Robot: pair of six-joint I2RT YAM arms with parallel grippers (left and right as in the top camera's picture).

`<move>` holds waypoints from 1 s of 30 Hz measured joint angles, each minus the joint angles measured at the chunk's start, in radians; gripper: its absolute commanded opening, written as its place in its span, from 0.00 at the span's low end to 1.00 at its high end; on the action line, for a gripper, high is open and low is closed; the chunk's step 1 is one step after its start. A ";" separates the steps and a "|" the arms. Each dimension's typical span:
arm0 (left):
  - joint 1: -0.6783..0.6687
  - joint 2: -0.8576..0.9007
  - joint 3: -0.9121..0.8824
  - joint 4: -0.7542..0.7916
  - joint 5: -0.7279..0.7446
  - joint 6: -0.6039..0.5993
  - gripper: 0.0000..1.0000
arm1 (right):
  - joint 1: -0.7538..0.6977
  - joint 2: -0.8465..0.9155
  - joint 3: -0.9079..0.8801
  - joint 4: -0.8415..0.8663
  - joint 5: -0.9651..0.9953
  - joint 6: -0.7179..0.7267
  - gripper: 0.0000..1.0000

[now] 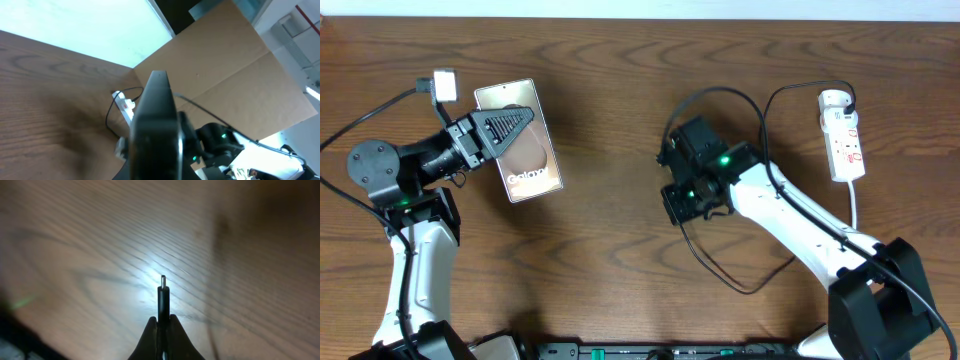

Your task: Plug charger to phone and switch on socket

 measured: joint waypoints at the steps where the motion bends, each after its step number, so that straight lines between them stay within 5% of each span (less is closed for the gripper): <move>1: 0.000 0.000 0.000 -0.008 -0.002 0.000 0.07 | 0.000 0.000 -0.020 0.008 0.007 0.008 0.01; 27: 0.000 0.000 -0.001 -0.015 -0.017 -0.003 0.08 | -0.001 -0.039 -0.360 0.027 -0.009 0.288 0.02; 30: 0.000 0.000 -0.001 -0.015 -0.017 -0.003 0.07 | -0.001 -0.047 -0.382 0.033 -0.050 0.303 0.08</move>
